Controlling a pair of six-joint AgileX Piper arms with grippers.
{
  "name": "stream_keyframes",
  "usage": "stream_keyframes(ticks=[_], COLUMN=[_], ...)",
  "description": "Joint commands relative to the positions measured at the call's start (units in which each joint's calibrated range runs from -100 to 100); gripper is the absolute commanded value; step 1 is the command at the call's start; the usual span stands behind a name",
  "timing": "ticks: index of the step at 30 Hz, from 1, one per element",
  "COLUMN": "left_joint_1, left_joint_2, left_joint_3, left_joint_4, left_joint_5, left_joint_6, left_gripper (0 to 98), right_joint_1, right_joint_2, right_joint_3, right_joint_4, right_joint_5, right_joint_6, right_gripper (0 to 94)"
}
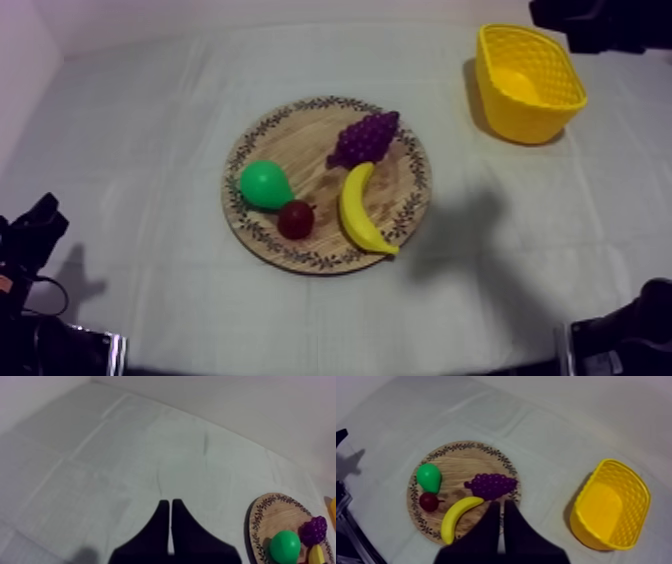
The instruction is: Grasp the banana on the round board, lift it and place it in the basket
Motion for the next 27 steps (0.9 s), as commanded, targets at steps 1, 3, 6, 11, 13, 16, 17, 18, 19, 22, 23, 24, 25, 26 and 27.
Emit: stream_keyframes(ticks=[1,3,6,11,13,16,17,18,19,22,23,24,25,26,27], left_joint_1=[0.0,0.0,0.0,0.0,0.0,0.0,0.0,0.0,0.0,0.0,0.0,0.0,0.0,0.0,0.0], left_joint_2=[0.0,0.0,0.0,0.0,0.0,0.0,0.0,0.0,0.0,0.0,0.0,0.0,0.0,0.0,0.0], left_joint_3=[0.0,0.0,0.0,0.0,0.0,0.0,0.0,0.0,0.0,0.0,0.0,0.0,0.0,0.0,0.0], left_joint_4=[0.03,0.03,0.03,0.03,0.03,0.03,0.03,0.03,0.03,0.03,0.03,0.03,0.03,0.03,0.03], left_joint_5=[0.0,0.0,0.0,0.0,0.0,0.0,0.0,0.0,0.0,0.0,0.0,0.0,0.0,0.0,0.0], left_joint_6=[0.0,0.0,0.0,0.0,0.0,0.0,0.0,0.0,0.0,0.0,0.0,0.0,0.0,0.0,0.0], left_gripper=[0.1,0.1,0.1,0.1,0.1,0.1,0.1,0.1,0.1,0.1,0.1,0.1,0.1,0.1,0.1], right_joint_1=[-2.0,-3.5,-6.1,-9.5,-10.4,-11.5,-11.8,-12.2,-12.6,-13.8,-14.2,-14.7,-15.2,-15.9,-16.5], right_joint_2=[1.8,3.4,5.8,10.4,12.3,14.9,15.7,16.5,17.2,19.5,20.2,21.0,21.8,22.7,23.6], right_joint_3=[-1.5,-2.7,-3.6,-4.7,-5.4,-6.8,-7.5,-8.2,-9.0,-12.4,-13.7,-15.0,-16.3,-17.6,-18.7], right_joint_4=[1.2,2.3,4.3,6.2,6.4,6.7,6.8,6.9,7.1,7.4,7.4,7.6,7.8,8.2,8.6], right_joint_5=[2.3,4.0,6.2,9.6,11.0,13.1,13.6,14.2,14.8,16.9,17.7,18.8,19.9,21.1,22.3], right_joint_6=[-1.6,-3.0,-5.9,-10.9,-12.8,-15.8,-16.5,-17.2,-17.9,-19.6,-20.0,-20.3,-20.7,-21.1,-21.4], right_gripper=[0.2,0.2,0.2,0.2,0.2,0.2,0.2,0.2,0.2,0.2,0.2,0.2,0.2,0.2,0.2])
